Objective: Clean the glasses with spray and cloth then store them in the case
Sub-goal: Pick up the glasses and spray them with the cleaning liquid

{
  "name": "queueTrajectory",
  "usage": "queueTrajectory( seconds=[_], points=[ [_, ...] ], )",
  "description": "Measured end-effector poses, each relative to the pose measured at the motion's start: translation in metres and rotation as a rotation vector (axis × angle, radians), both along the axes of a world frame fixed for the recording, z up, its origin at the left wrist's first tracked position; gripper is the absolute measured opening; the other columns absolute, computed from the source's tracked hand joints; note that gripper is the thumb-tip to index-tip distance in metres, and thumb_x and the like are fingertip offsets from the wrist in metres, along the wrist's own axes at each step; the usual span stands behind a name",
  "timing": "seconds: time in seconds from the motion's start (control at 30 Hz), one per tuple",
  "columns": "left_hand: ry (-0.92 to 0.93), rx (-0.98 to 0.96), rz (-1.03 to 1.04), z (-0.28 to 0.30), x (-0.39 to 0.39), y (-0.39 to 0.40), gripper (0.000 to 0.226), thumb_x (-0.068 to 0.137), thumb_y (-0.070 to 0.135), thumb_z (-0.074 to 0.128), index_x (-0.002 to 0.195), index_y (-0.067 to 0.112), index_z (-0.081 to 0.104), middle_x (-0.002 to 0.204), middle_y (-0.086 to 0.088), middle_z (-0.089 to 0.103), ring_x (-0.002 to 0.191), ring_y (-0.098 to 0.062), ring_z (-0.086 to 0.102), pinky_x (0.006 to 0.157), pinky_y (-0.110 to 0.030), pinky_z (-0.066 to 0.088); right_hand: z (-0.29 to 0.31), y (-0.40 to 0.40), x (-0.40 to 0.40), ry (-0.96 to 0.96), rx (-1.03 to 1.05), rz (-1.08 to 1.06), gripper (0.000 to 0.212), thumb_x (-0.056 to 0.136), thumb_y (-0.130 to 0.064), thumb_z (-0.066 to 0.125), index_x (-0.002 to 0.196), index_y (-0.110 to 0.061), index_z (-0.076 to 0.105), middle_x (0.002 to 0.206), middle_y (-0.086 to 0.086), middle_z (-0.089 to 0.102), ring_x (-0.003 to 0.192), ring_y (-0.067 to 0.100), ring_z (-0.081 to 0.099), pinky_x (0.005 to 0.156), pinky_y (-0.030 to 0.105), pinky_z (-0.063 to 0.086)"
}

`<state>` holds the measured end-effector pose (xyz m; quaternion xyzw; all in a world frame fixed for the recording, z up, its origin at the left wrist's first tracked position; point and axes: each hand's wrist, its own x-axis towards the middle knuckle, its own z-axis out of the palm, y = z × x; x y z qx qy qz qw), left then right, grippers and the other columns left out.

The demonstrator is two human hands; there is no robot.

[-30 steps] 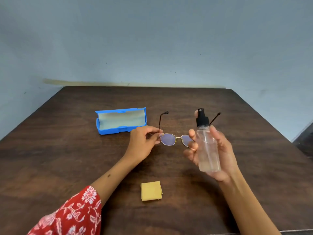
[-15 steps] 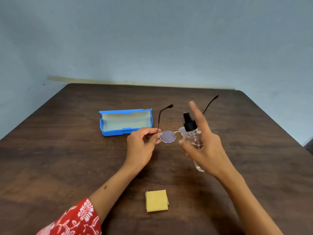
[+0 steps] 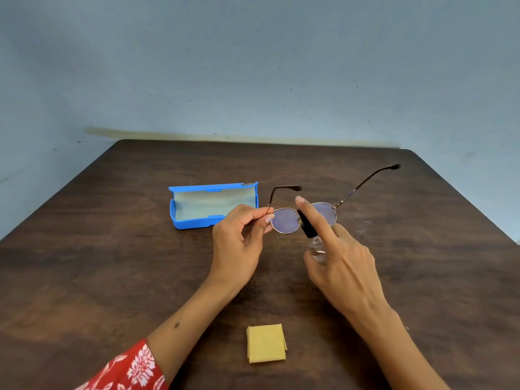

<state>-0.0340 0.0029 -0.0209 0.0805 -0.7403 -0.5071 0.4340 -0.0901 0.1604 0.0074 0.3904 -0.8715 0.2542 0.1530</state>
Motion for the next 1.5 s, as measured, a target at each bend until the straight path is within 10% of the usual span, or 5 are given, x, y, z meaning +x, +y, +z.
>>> queueTrajectory(
  seconds=[0.7, 1.13, 1.5],
  points=[
    [0.034, -0.027, 0.105, 0.006, 0.001, -0.006, 0.016, 0.088, 0.004, 0.060, 0.098, 0.012, 0.069, 0.090, -0.001, 0.069, 0.082, -0.010, 0.069, 0.075, -0.023, 0.056, 0.000, 0.017, -0.016, -0.035, -0.104, -0.203, 0.094, 0.077, -0.013, 0.058, 0.135, -0.064, 0.004, 0.075, 0.004, 0.054, 0.060, 0.030, 0.053, 0.053, 0.035, 0.046],
    [0.047, -0.020, 0.136, 0.008, 0.001, -0.010, 0.016, 0.089, 0.008, 0.061, 0.096, 0.021, 0.067, 0.089, 0.004, 0.068, 0.078, -0.010, 0.070, 0.071, -0.014, 0.053, -0.009, 0.017, -0.027, -0.058, -0.639, -0.172, 0.073, 0.072, -0.020, 0.060, 0.134, -0.033, 0.025, 0.078, -0.015, 0.061, 0.064, 0.005, 0.059, 0.062, 0.014, 0.042],
    [0.016, -0.008, 0.170, 0.006, 0.000, -0.015, 0.017, 0.089, 0.008, 0.060, 0.095, 0.023, 0.066, 0.089, 0.009, 0.067, 0.081, -0.015, 0.070, 0.071, -0.023, 0.055, -0.010, -0.005, -0.090, -0.303, -0.623, -0.207, 0.041, 0.090, -0.014, 0.059, 0.123, -0.002, 0.038, 0.117, 0.015, 0.052, 0.100, 0.030, 0.053, 0.080, 0.034, 0.043]
  ],
)
